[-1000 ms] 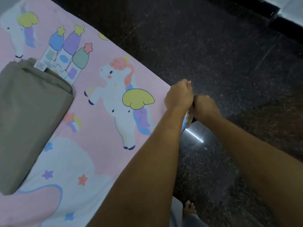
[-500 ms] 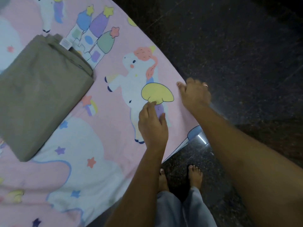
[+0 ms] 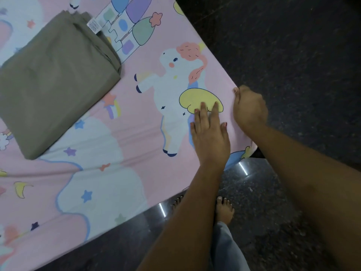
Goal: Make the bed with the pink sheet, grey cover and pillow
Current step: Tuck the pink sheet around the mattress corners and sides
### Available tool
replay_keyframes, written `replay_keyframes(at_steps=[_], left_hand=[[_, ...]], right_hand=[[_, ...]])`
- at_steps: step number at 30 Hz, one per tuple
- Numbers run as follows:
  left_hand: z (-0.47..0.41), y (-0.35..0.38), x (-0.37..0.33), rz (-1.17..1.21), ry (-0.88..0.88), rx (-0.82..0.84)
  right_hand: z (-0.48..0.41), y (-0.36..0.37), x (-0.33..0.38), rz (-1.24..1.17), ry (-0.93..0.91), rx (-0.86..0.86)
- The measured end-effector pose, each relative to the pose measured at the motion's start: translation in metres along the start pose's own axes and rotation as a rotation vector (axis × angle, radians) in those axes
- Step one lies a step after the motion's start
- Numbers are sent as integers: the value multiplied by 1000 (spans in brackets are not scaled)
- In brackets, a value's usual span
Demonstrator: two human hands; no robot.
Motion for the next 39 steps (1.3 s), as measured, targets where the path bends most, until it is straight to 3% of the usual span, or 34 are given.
replay_keyframes(at_steps=[7,13,17,21,24,29,33,36,39], left_hand=[[-2,1,2,-20,5,24],[-7,-5,3,83,3,130],[-12,-11,5,209,0,158],[-19,-26,16,346,19,35],[-30,-41,31,277,-27,-6],[-40,-71,64,180,-224,156],[-52,-77,84,156,-289,241],[-60,-72,78,144,-323,243],[-63,-62,74,148,-356,182]], right_hand=[[0,-7,5,57,-38,66],[-21,-10,35,-121,-107,148],[-38,-2,59,61,-63,148],[-49,-11,52,270,-69,186],[-56,-15,46,264,-74,192],[-53,-16,58,240,-19,220],[-80,-27,97,176,-117,190],[-124,-20,139,117,-134,174],[-156,-14,158,250,-163,137]])
Point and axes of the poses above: each hand's wrist, its own z-axis away from the middle knuckle, its own y-axis out of the palm, x = y × z, the point moved 4 cm from there along -z, towards the middle knuckle, and after that the axes turned 13 degrees about x, right-handed, at the moved point
